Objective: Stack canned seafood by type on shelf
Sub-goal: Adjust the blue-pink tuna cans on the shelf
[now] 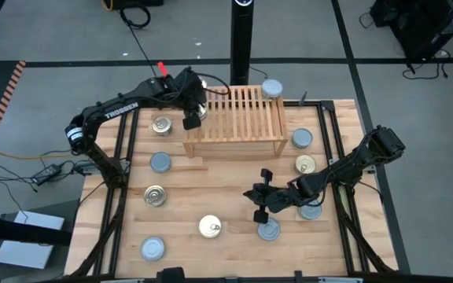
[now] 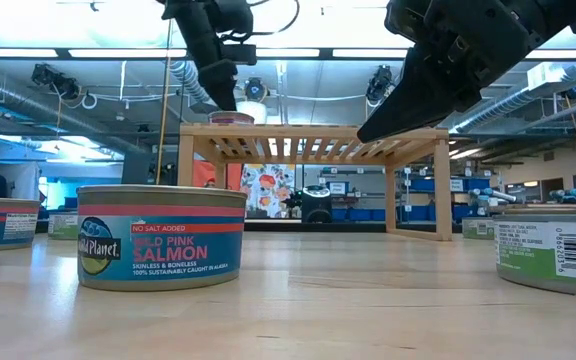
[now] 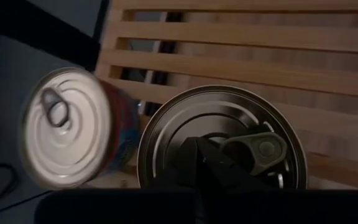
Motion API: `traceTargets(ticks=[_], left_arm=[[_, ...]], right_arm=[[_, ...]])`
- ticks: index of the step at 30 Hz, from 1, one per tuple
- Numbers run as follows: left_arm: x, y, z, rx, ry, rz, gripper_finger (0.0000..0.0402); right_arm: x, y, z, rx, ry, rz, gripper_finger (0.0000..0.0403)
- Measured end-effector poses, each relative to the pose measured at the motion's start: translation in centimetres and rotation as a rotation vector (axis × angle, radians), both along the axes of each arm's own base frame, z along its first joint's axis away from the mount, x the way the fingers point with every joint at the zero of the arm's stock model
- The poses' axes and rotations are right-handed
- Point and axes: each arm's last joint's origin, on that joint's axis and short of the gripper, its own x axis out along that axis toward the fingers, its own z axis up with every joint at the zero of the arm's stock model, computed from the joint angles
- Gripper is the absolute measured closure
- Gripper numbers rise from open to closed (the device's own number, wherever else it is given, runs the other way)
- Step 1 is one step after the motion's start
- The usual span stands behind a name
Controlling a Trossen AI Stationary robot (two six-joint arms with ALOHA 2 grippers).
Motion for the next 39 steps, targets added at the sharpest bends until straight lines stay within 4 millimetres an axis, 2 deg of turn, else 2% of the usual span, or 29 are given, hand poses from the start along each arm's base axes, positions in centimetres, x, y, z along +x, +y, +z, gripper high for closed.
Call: traceTargets(ticks=[16,24,39], left_arm=[[0.1,0.4,0.0,0.039,-0.003,0.007,0.0398],[0.0,-0.2,1.2,0.074,-0.073,-0.009,0.0398],[-1.7,3.8,1.3,0.116,-0.126,0.143,0.0398]], right_arm=[[0.0,0.0,0.0,0.000,0.000,0.000,0.0390],[0.0,0.0,0.0,-0.001,0.000,0.000,0.0390],[0.0,0.0,0.0,0.000,0.000,0.000,0.0389]])
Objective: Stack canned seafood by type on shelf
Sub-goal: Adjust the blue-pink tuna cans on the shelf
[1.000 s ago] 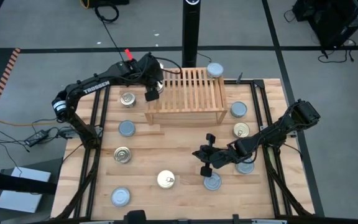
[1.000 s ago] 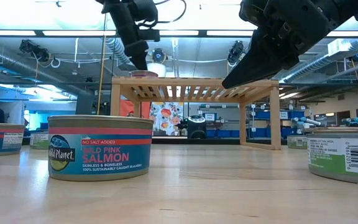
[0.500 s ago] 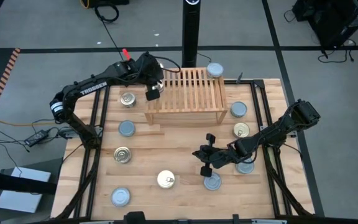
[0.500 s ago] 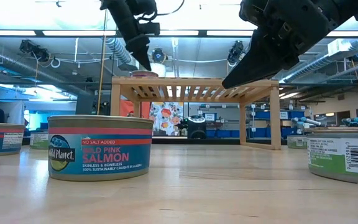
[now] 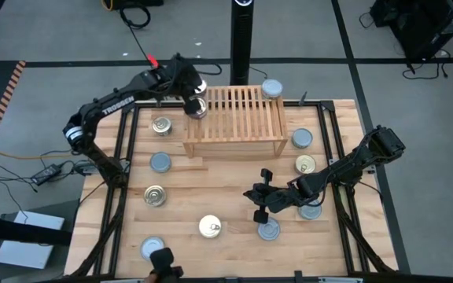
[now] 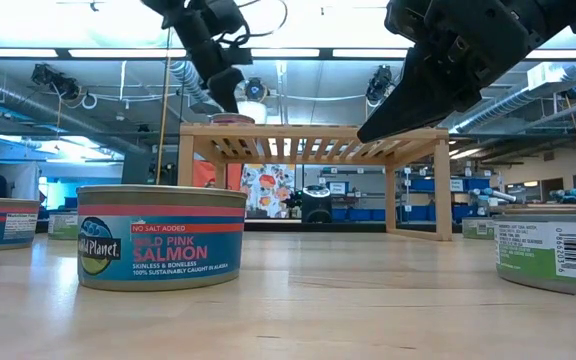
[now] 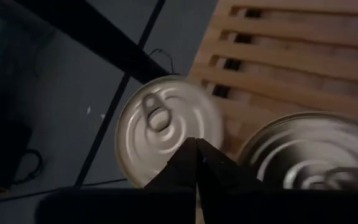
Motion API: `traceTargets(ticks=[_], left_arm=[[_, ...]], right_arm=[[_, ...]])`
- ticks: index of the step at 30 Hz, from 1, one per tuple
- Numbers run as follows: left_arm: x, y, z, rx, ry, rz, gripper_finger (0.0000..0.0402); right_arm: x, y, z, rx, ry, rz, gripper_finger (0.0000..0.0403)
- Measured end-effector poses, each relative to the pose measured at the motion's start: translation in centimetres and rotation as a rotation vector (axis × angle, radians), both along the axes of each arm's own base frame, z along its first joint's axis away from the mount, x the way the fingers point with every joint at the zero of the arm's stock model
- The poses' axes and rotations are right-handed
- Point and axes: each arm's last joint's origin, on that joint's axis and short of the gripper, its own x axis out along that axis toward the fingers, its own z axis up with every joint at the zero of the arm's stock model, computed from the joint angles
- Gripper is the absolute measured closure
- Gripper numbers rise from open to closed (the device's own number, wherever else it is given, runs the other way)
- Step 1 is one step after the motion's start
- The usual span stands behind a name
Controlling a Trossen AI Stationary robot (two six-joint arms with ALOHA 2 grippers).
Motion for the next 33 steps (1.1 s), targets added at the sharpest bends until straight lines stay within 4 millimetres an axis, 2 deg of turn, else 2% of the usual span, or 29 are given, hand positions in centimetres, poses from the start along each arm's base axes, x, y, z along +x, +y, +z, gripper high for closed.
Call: traceTargets(ticks=[6,17,25,33], left_arm=[[-0.3,1.2,-0.7,-0.010,0.031,0.005,0.0398],[-0.6,1.0,-1.1,-0.027,0.088,-0.033,0.0398],[0.0,1.3,-0.7,-0.001,0.016,-0.061,0.0398],[0.5,2.0,-1.9,-0.025,0.047,-0.056,0.0398]], right_arm=[[0.0,0.0,0.0,0.000,0.000,0.000,0.0390],[0.0,0.0,0.0,-0.001,0.000,0.001,0.0390],[0.0,0.0,0.0,-0.001,-0.001,0.001,0.0390],[0.0,0.0,0.0,-0.001,-0.001,0.001,0.0389]])
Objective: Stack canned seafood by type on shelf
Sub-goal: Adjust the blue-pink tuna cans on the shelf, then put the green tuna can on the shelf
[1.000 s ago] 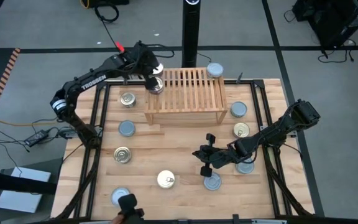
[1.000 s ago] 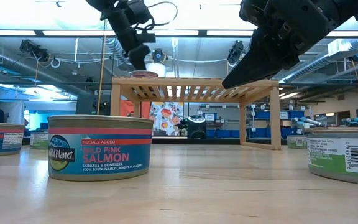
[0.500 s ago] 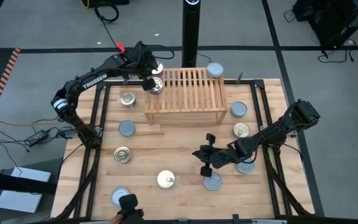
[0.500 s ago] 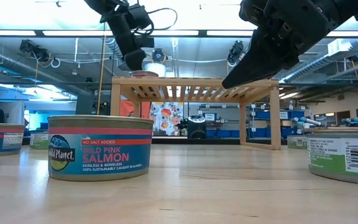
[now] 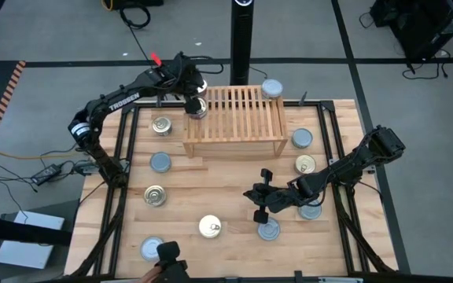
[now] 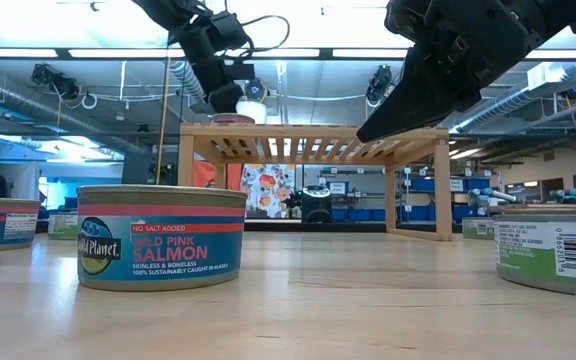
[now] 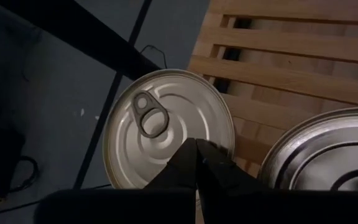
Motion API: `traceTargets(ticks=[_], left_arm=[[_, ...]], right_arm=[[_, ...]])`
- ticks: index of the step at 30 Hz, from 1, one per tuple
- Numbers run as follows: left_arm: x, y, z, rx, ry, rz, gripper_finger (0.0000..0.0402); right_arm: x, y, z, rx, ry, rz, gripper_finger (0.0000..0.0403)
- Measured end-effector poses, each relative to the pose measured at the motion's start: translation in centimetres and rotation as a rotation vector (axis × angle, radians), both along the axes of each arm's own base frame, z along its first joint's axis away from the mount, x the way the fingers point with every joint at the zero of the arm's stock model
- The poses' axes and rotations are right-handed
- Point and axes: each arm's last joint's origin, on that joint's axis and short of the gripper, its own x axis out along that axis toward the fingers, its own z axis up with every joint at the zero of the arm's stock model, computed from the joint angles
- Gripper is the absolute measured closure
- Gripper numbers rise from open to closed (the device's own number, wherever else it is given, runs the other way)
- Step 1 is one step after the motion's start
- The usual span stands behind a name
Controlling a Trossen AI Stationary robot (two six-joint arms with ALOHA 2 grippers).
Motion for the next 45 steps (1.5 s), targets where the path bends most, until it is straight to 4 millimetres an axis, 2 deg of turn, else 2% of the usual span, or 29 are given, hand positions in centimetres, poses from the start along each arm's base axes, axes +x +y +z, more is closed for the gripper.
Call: traceTargets(ticks=[27,33,39,45], left_arm=[[0.9,-1.3,-0.1,0.005,0.055,-0.020,0.0398],[1.0,-1.9,1.0,0.003,0.053,-0.038,0.0398],[0.5,-3.4,2.9,0.040,-0.006,-0.063,0.0398],[-0.7,-6.0,5.2,0.045,-0.249,-0.172,0.0398]], right_arm=[[0.0,0.0,0.0,-0.003,0.001,0.002,0.0390],[0.0,0.0,0.0,-0.003,0.001,0.002,0.0388],[0.0,0.0,0.0,-0.004,0.003,0.002,0.0390],[-0.1,0.1,-0.1,-0.003,0.010,0.009,0.0388]])
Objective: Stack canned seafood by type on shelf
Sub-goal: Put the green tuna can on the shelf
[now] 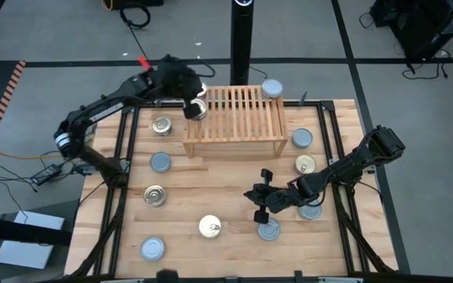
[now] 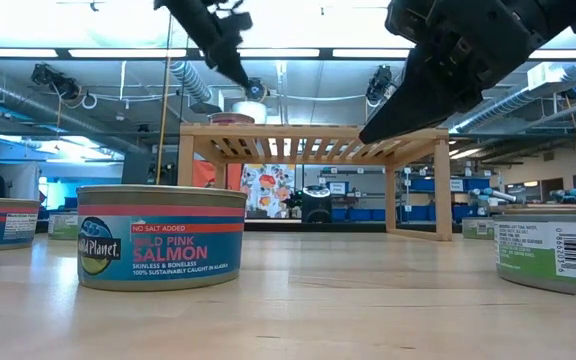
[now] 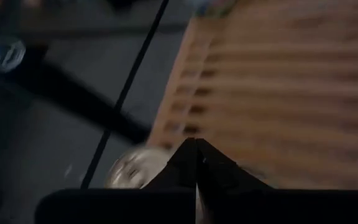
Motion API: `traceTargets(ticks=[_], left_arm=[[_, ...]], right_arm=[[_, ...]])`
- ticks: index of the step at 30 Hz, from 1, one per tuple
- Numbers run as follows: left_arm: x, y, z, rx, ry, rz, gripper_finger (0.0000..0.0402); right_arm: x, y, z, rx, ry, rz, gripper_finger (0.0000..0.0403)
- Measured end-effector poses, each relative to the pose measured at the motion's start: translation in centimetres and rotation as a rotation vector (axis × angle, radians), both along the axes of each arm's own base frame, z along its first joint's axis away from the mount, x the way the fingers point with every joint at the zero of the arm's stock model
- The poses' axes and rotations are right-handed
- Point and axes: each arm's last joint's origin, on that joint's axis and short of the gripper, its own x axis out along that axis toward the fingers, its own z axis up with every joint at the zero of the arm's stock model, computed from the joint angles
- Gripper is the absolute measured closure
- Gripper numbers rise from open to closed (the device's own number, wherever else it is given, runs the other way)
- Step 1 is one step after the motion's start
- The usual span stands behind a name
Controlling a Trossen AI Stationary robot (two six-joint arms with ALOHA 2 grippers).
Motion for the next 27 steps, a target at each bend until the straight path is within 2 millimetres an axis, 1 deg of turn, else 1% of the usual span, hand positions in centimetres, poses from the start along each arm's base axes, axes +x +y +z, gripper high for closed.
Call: traceTargets(ticks=[2,6,13,18,21,24,25,27], left_arm=[[-0.4,-1.2,-0.2,0.025,-0.077,-0.052,0.0398],[-1.6,-4.2,-1.9,0.081,-0.197,-0.122,0.0398],[-4.0,-10.5,-7.7,0.044,-0.381,-0.272,0.0398],[-5.5,-14.5,-11.6,0.022,-0.522,-0.393,0.0398],[-6.2,-16.3,-13.3,0.009,-0.592,-0.431,0.0398],[-6.6,-17.6,-15.1,-0.009,-0.595,-0.476,0.0398],[-6.6,-17.9,-15.5,-0.007,-0.587,-0.494,0.0398],[-6.6,-18.4,-15.7,-0.010,-0.580,-0.507,0.0398]], right_arm=[[0.0,0.0,0.0,0.002,-0.001,0.000,0.0389],[0.0,0.0,0.0,0.004,-0.003,0.000,0.0390],[0.1,-0.1,0.1,0.053,-0.013,-0.023,0.0387],[0.2,0.0,0.0,0.138,0.012,0.025,0.0389],[0.1,0.2,-0.1,0.149,0.019,0.044,0.0387],[0.0,0.4,-0.1,0.157,0.021,0.052,0.0387],[0.0,0.5,-0.1,0.166,0.022,0.052,0.0387],[-0.1,0.6,-0.1,0.191,0.026,0.056,0.0388]])
